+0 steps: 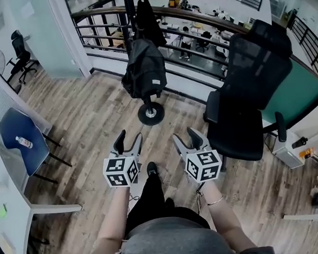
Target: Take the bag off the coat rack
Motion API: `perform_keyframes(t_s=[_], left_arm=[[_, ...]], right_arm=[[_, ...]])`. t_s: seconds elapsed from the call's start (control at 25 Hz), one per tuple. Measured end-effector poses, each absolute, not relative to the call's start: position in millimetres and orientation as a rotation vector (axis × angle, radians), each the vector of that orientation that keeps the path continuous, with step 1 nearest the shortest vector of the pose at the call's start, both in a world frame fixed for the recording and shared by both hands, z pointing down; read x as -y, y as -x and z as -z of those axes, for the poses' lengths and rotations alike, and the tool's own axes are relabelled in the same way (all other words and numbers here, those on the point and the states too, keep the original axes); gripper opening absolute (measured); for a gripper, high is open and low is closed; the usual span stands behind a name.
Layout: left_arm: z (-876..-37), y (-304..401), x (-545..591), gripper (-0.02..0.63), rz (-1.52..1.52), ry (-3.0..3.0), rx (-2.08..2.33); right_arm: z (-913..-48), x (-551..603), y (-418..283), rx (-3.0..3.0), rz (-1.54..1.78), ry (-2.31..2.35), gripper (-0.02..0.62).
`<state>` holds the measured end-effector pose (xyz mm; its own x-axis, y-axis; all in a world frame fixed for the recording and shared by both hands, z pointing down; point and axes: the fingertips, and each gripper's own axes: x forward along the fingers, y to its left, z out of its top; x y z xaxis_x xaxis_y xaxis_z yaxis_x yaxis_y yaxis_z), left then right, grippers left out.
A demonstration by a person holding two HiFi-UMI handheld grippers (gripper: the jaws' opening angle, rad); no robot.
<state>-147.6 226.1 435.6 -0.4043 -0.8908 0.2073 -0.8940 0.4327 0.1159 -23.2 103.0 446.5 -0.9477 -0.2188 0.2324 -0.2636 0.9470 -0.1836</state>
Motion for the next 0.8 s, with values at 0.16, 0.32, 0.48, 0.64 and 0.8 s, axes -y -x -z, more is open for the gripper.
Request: perform_keyframes(t_s=[0.16, 0.32, 0.48, 0.64, 0.8], left_arm=[[-437, 182, -197, 0.242, 0.004, -1.578, 2.445], [-443, 227, -168, 0.259, -0.013, -1.577, 2.45], [-450, 275, -141, 0.287, -0.002, -1.554, 2.421], [-459, 321, -113, 0.302, -0.012, -1.514, 2.397], [-468, 362, -88, 0.305, -0.021, -1.503, 2.386]], right_arm=[[-450, -76, 56, 2.887, -0.281, -0.355, 0.286], [-454, -49, 97, 2.884, -0.275, -0.35, 0.333], [-457, -19, 141, 2.866, -0.277, -0.358, 0.362], [-458, 9, 185, 2.849, -0.26, -0.359, 0.387], [-459, 36, 224, 2.839, -0.237, -0.37, 0.397]])
